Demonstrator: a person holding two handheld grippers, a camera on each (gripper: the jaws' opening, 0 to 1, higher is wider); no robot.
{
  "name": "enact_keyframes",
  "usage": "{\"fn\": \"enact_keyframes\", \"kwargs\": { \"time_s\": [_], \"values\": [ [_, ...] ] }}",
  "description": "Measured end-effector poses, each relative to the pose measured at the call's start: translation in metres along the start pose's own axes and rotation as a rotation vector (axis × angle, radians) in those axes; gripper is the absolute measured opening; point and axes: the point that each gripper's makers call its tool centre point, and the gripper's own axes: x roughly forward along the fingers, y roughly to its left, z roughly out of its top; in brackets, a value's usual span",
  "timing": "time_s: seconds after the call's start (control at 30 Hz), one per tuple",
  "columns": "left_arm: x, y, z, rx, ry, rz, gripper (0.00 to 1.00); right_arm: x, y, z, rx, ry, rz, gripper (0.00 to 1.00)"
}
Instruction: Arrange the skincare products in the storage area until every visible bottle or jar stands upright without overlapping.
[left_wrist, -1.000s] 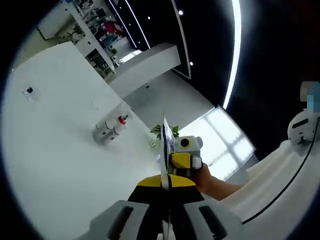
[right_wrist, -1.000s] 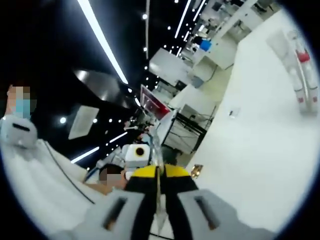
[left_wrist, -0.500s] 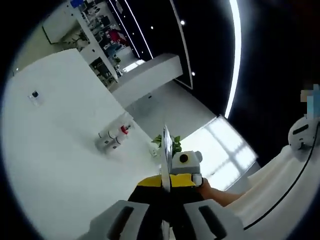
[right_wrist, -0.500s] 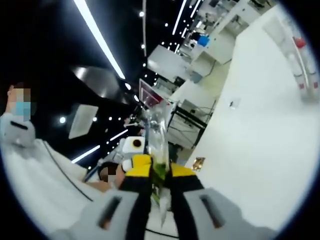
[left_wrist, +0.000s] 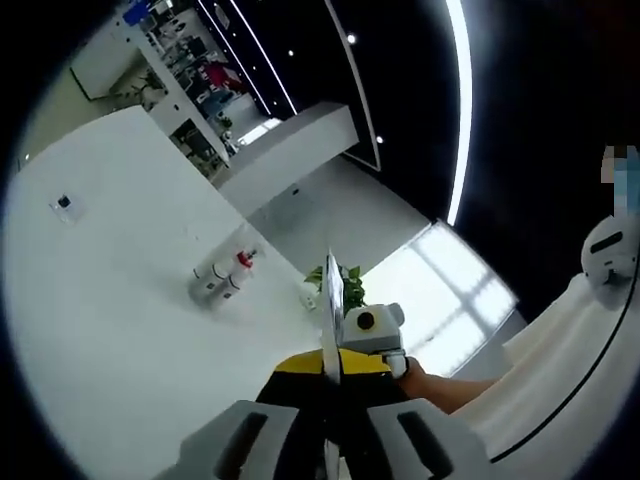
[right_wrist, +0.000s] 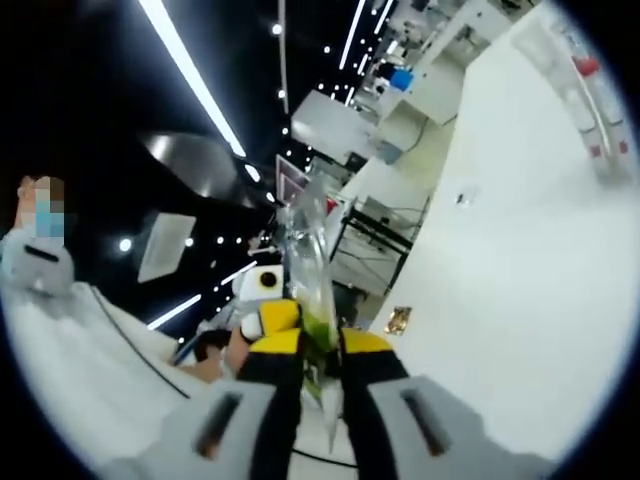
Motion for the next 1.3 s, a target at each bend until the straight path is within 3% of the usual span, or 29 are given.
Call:
{"fn": "enact_keyframes", "kwargs": {
  "time_s": [0.23,0.33,0.37,0.4,0.5,0.63,0.73,0.8,0.97,1.07,1.13,1.2,1.3],
  "values": [
    [-0.002,0.004,0.01,-0.074,-0.06,-0.025,0.01,0.0,0.001,-0.003,-0.005,0.005,-0.012,0.11],
    [-0.001,0.007,0.009,-0.105,-0.06,-0.026,0.02,0.0,0.002,-0.003,-0.002,0.002,-0.014,0.01],
    [0.0,0.008,0.009,-0.108,-0.061,-0.023,0.02,-0.001,0.009,-0.002,0.023,-0.003,0.029,0.0],
    [0.0,0.009,0.009,-0.113,-0.066,-0.021,0.02,0.0,0.003,-0.001,0.021,-0.007,-0.007,0.0],
    [-0.001,0.02,0.007,-0.102,-0.045,0.032,0.05,0.001,-0.001,0.0,-0.001,-0.005,-0.038,0.0],
    [-0.005,0.023,0.009,-0.123,-0.052,0.024,0.06,-0.001,-0.003,0.004,0.035,-0.019,-0.027,0.0],
    [-0.004,0.023,0.008,-0.115,-0.025,0.035,0.05,-0.002,-0.004,0.006,0.026,-0.021,-0.025,0.0],
    [-0.002,0.016,0.012,-0.18,-0.027,-0.012,0.02,-0.002,-0.004,0.009,0.036,-0.034,-0.019,0.0],
    [0.004,0.014,0.018,-0.18,-0.024,-0.035,0.02,-0.006,-0.001,0.019,0.011,-0.109,-0.004,0.06],
    [0.008,0.011,0.01,-0.186,0.02,-0.056,0.02,-0.01,-0.004,0.025,0.024,-0.142,-0.009,0.09],
    [0.014,0.007,0.001,-0.183,0.066,-0.077,0.02,-0.014,-0.006,0.029,0.054,-0.17,-0.004,0.01],
    [0.017,0.006,0.002,-0.184,0.052,-0.084,0.02,-0.019,-0.008,0.029,0.066,-0.173,-0.001,0.01],
    [0.021,0.02,-0.004,-0.162,0.073,-0.017,0.08,-0.024,-0.012,0.029,0.054,-0.193,-0.028,0.0]
  ]
}}
